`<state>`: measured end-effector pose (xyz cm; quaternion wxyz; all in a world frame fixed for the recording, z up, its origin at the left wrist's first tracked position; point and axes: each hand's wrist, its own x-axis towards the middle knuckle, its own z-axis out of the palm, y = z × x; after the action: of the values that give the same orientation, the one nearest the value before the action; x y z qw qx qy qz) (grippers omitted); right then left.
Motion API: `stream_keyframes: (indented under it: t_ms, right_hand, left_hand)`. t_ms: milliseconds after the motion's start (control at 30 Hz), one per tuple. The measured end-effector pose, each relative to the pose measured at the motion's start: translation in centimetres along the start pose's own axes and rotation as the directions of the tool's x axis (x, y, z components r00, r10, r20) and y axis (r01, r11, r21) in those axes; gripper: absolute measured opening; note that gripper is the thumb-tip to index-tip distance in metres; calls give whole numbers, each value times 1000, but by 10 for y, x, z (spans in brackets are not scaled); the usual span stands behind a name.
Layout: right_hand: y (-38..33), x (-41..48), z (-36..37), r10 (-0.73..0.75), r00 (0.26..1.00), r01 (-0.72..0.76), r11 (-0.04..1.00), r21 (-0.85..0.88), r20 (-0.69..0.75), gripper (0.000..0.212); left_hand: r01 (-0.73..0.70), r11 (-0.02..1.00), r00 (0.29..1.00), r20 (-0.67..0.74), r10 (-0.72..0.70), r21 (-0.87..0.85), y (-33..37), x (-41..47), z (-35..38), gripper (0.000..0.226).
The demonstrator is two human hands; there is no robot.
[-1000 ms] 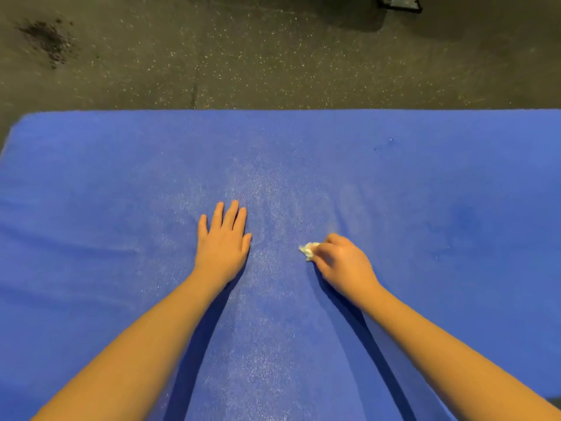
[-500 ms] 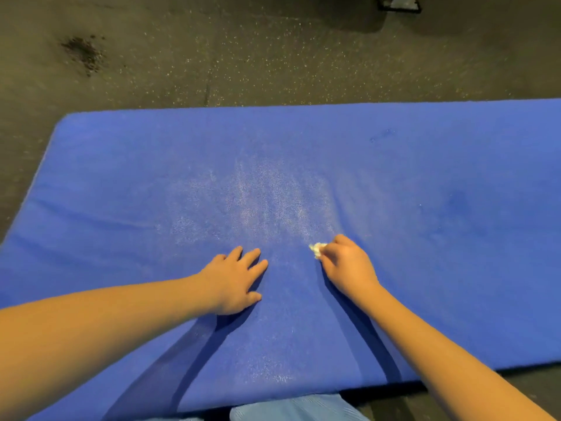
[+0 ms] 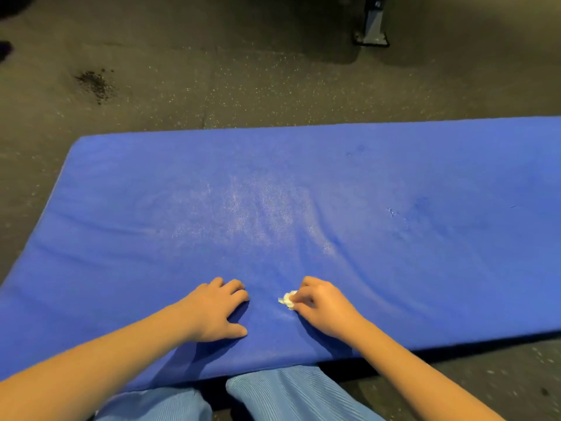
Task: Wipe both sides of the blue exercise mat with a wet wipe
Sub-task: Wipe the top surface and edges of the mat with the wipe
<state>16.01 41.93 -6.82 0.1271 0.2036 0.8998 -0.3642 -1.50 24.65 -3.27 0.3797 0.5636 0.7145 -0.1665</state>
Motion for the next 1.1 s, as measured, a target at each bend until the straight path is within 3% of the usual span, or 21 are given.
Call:
stream_keyframes:
  t_ms: [67,167,233,333,400,467,533,600,667,733,867,967,1100]
  right_hand:
    - [9,1,-5,64,997,-66,996,-52,-47,22]
    - [22,11,-1,197,940,-232,968,-98,-280,22]
    - [13,8,14,129,949,-140,990,-18,-289,18]
    - [-8,-22,30,-90,988,108,983,148,-123,14]
    - [-3,-33,25,-121,989,127,989,74,-84,21]
    - [12,-33,15,-41,979,30,998,-60,-199,26]
    - [15,-35,15,36,957,-38,999,-3,-289,17]
    - [5,-44,25,-54,966,83,991,105,-254,14]
    - [1,-56,29,-152,974,179,972,152,-169,13]
    - [13,-61,20,-131,979,151,980,130,-155,14]
    - [41,-74,14,-16,931,18,1000,3,-365,23]
    - [48,-88,22,-107,932,91,994,-63,-347,23]
    - [70,-92,13,-97,860,-11,978,-208,-501,17]
  left_hand:
    - [-3,998,996,-85,-2,-60,-3,1,11,84]
    - [-4,991,984,-175,-20,-134,-5,3,22,99]
    - [0,986,976,-215,-35,-164,-4,3,29,101]
    - [3,970,966,-250,-66,-244,1,-1,40,99]
    - [5,964,963,-258,-76,-267,1,-3,44,100]
    - [8,961,968,-237,-77,-276,1,-5,43,103]
    - [-12,958,980,-193,-45,-286,4,-8,41,106]
    - [-60,955,987,-159,13,-289,9,-11,40,106]
    - [-102,962,989,-133,69,-255,12,-12,38,108]
    - [-115,984,990,-97,103,-136,17,-14,35,109]
    - [-78,995,996,-42,81,58,29,-17,33,108]
    - [-48,996,997,-56,53,80,34,-16,36,104]
    - [-36,993,996,-83,45,111,39,-17,37,96]
